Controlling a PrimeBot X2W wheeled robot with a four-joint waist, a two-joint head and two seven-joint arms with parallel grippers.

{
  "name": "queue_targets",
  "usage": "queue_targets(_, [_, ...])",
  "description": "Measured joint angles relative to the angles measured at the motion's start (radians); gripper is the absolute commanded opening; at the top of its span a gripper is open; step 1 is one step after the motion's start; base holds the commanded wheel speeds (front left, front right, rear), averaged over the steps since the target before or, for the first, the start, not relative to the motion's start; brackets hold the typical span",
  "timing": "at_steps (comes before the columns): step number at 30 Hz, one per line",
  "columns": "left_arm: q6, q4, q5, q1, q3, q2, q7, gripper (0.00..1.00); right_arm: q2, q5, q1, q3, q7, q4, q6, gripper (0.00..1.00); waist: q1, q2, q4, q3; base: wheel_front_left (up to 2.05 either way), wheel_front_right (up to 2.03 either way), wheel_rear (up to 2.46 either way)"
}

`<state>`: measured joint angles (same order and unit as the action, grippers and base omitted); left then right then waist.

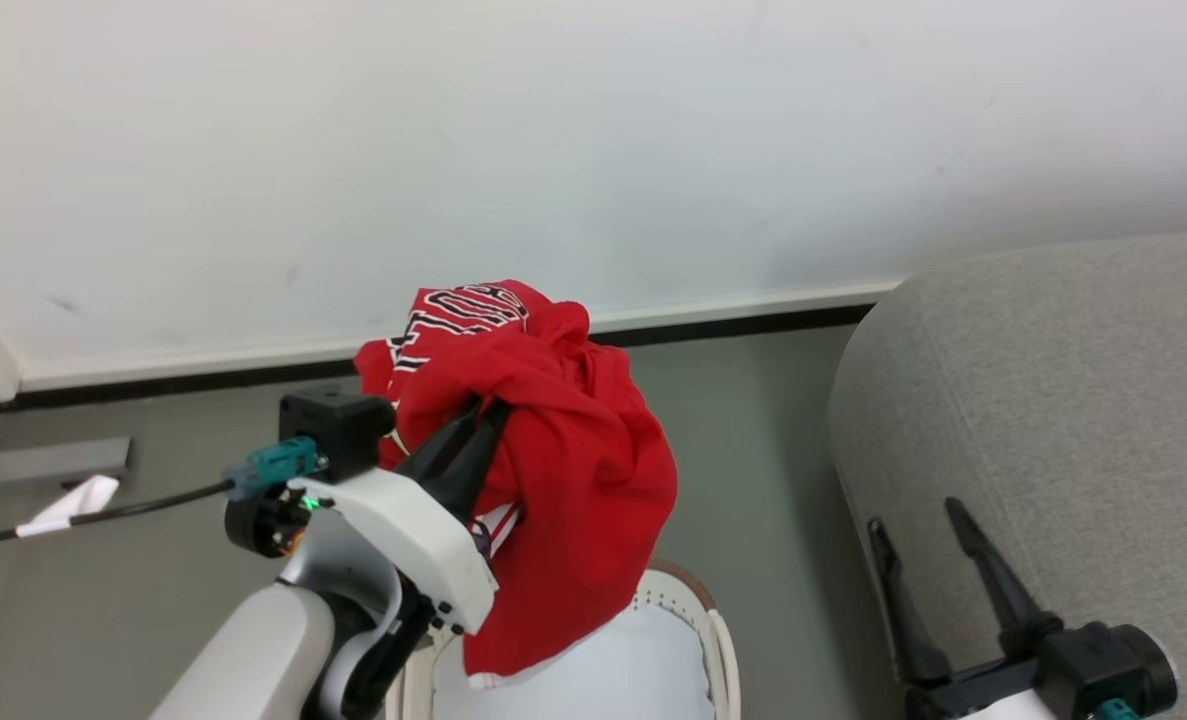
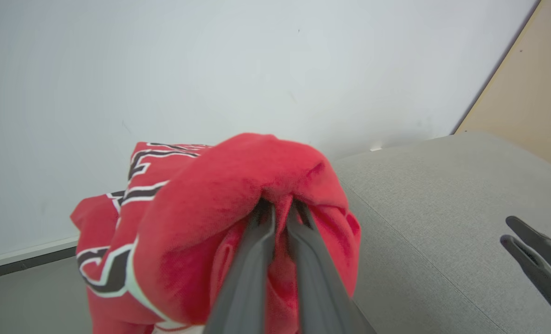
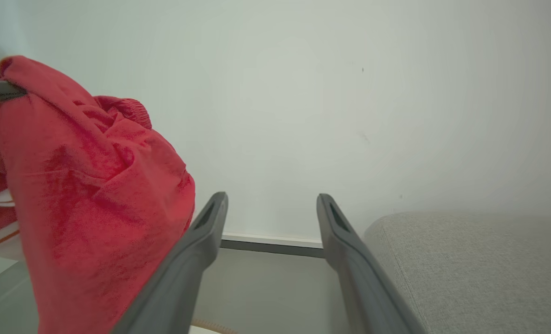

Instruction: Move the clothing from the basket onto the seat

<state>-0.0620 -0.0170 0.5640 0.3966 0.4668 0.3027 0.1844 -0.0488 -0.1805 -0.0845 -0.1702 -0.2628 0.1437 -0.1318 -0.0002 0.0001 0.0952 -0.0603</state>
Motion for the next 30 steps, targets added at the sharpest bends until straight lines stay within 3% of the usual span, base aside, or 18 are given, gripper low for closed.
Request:
queue_targets(8, [-0.022, -0.054, 0.0, 0.009, -0.011, 0.026, 0.037, 0.0, -0.006, 0.002, 0.009, -0.114, 0.0, -0.01, 0.0, 1.0, 0.0, 0.0, 0.025, 0.053, 0.0, 0.0, 0.0])
queue_targets(13, [-0.022, -0.075, 0.002, 0.008, -0.003, 0.027, 0.048, 0.0, -0.123, -0.068, -0.041, -0.266, 0.0, -0.026, 0.0, 1.0, 0.0001, 0.0, 0.026, 0.058, 0.0, 0.0, 0.0])
queue_targets(21, [-0.016, -0.089, 0.004, 0.01, 0.031, 0.015, 0.053, 0.0, -0.314, -0.218, -0.289, -0.541, 0.024, -0.012, 0.0, 1.0, 0.0002, 0.0, 0.01, 0.063, 0.0, 0.0, 0.0])
queue_targets(25, [-0.009, -0.087, 0.004, 0.016, 0.049, 0.001, 0.053, 0.0, -0.346, -0.281, -0.433, -0.671, 0.046, 0.034, 0.0, 1.0, 0.0001, 0.0, -0.004, 0.066, 0.0, 0.0, 0.0])
queue_targets(30, [0.002, -0.071, 0.004, 0.032, 0.071, -0.015, 0.053, 0.0, -0.334, -0.327, -0.587, -0.821, 0.05, 0.14, 0.0, 1.0, 0.0002, 0.0, -0.022, 0.067, 0.0, 0.0, 0.0])
